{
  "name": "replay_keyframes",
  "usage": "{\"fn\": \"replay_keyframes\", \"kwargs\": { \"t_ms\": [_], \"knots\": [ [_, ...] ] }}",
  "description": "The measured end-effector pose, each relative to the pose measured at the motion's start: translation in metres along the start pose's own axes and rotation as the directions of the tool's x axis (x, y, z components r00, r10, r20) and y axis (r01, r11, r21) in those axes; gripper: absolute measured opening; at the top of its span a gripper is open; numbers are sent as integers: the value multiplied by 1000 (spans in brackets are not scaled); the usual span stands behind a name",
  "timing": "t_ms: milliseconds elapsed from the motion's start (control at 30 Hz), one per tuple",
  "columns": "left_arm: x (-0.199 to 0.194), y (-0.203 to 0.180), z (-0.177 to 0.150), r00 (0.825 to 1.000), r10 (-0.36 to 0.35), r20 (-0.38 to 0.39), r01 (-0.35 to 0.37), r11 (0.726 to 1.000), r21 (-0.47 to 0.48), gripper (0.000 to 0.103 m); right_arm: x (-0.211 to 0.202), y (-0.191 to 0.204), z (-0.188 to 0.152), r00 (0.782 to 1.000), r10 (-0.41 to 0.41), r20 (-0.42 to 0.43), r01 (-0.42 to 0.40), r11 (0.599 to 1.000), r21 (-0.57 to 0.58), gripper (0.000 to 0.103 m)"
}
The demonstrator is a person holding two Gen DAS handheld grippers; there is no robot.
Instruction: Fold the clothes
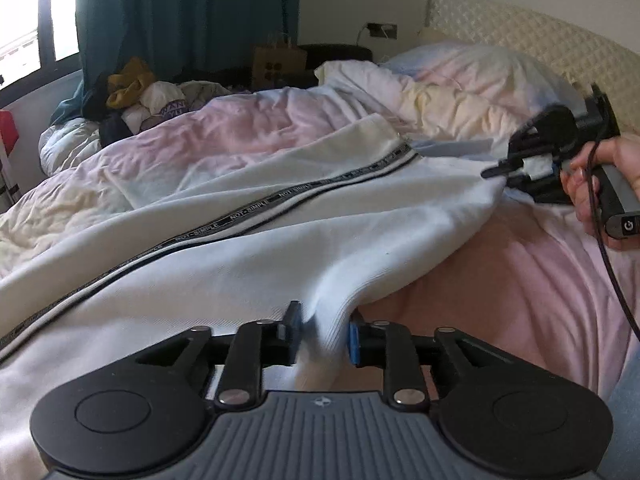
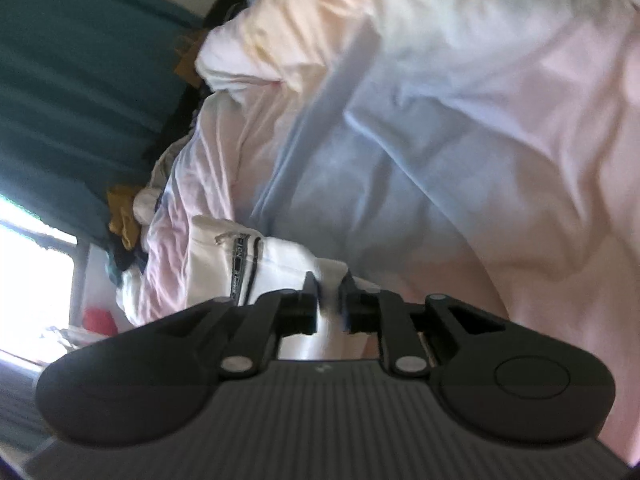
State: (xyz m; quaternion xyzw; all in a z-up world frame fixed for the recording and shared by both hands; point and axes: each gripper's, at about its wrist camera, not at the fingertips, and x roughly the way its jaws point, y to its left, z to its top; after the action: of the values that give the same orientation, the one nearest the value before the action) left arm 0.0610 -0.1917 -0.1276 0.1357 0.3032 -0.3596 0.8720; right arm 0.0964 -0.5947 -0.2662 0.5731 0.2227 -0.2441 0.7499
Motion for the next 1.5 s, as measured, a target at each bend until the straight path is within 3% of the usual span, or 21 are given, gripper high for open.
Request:
{"fn": "replay_keyframes", "kwargs": {
  "t_ms": [33,133,233,367,467,667,733,800,900,933,1100,1200,1400,1500],
  "knots": [
    [-3,1,0,1000,3,7,-3,1000,-13,39,-1,-1,-2,1000,-7,-9,8,1000,17,39],
    [-14,9,-2,999,0,32,3,997,-74,43,-3,-4,-7,999,-15,-40,17,998,54,62],
    [-26,16,-3,999,16,46,-11,993,-117,54,-1,-3,-11,998,5,-68,0,997,72,74],
    [-36,26,-5,998,8,63,3,985,-172,57,20,-5,-23,990,57,-132,-43,994,103,73],
    [-39,32,-6,997,9,71,6,978,-209,58,35,-14,-39,987,129,-92,-109,973,201,73],
    [-50,35,-14,997,28,77,-9,970,-244,58,65,2,-35,963,266,-49,-256,955,147,74],
    [-54,40,-15,996,36,87,-11,963,-269,59,70,4,-32,946,321,-39,-312,938,154,72],
    [-58,47,-16,993,47,104,-13,950,-311,59,71,9,-29,937,348,-35,-341,931,126,61],
    [-61,59,-14,989,65,129,-14,931,-366,59,74,17,-26,959,279,-50,-276,959,59,19],
    [-62,62,-14,988,69,135,-13,925,-380,60,75,16,-24,961,274,-49,-270,960,71,16],
    [-68,84,-17,983,133,128,-63,892,-447,62,66,26,-18,961,278,-4,-278,960,23,12],
    [-73,98,-22,979,179,99,-111,871,-479,63,51,44,-16,941,335,54,-333,942,-46,12],
    [-82,125,-31,963,267,38,-206,818,-537,66,30,38,-1,932,328,156,-329,944,-17,12],
    [-82,137,-36,951,309,-7,-261,789,-556,67,26,20,5,944,273,184,-283,959,29,12]
  ]
}}
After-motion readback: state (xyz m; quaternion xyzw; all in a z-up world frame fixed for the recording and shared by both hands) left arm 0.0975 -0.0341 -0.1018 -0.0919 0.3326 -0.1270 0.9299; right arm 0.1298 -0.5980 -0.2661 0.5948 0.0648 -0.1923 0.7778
